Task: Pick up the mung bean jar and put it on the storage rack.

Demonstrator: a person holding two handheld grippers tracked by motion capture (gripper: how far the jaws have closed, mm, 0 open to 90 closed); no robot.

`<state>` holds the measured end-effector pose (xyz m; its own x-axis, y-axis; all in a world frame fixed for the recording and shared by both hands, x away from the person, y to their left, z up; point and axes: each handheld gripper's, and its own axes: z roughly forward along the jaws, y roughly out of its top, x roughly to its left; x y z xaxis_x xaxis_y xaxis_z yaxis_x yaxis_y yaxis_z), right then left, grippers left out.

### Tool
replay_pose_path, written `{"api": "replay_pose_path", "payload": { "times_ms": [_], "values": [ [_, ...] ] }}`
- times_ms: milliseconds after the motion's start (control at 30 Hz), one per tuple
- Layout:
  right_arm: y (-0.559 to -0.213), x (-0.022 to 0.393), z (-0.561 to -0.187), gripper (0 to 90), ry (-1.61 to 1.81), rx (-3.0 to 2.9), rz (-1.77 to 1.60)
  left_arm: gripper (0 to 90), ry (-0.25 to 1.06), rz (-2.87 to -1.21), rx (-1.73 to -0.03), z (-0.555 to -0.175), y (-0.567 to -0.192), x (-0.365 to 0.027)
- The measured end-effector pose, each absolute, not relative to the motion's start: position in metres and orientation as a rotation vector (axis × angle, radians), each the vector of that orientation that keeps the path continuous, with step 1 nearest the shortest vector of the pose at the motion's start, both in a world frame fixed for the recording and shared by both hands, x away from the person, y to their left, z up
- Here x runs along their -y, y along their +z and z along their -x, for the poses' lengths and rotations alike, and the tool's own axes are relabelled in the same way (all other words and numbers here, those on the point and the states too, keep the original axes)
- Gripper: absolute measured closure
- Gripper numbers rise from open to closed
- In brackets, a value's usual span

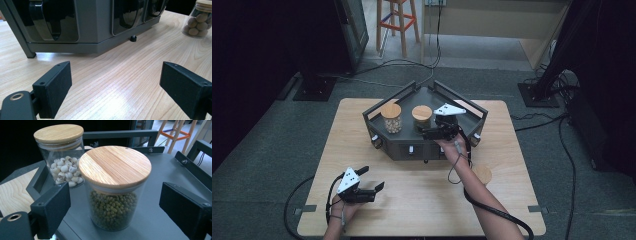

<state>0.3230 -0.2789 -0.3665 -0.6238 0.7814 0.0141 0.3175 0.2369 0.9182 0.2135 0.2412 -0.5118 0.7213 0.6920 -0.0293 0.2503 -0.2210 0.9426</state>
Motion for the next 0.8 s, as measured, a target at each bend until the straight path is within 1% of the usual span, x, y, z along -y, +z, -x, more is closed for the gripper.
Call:
{"api": "replay_pose_path", "payload": {
  "times_ms": [233, 800],
  "values": [
    [-0.368, 0.287, -0.314, 9.8, 1.406, -2.054, -1.012, 10.5, 0.488, -1.792, -0.742, -0.213, -0.512, -0.241],
    [-0.370, 0.297, -0.298, 9.9, 1.380, -2.085, -0.952, 10.5, 0.491, -1.801, -0.741, -0.214, -0.511, -0.241]
  ]
}}
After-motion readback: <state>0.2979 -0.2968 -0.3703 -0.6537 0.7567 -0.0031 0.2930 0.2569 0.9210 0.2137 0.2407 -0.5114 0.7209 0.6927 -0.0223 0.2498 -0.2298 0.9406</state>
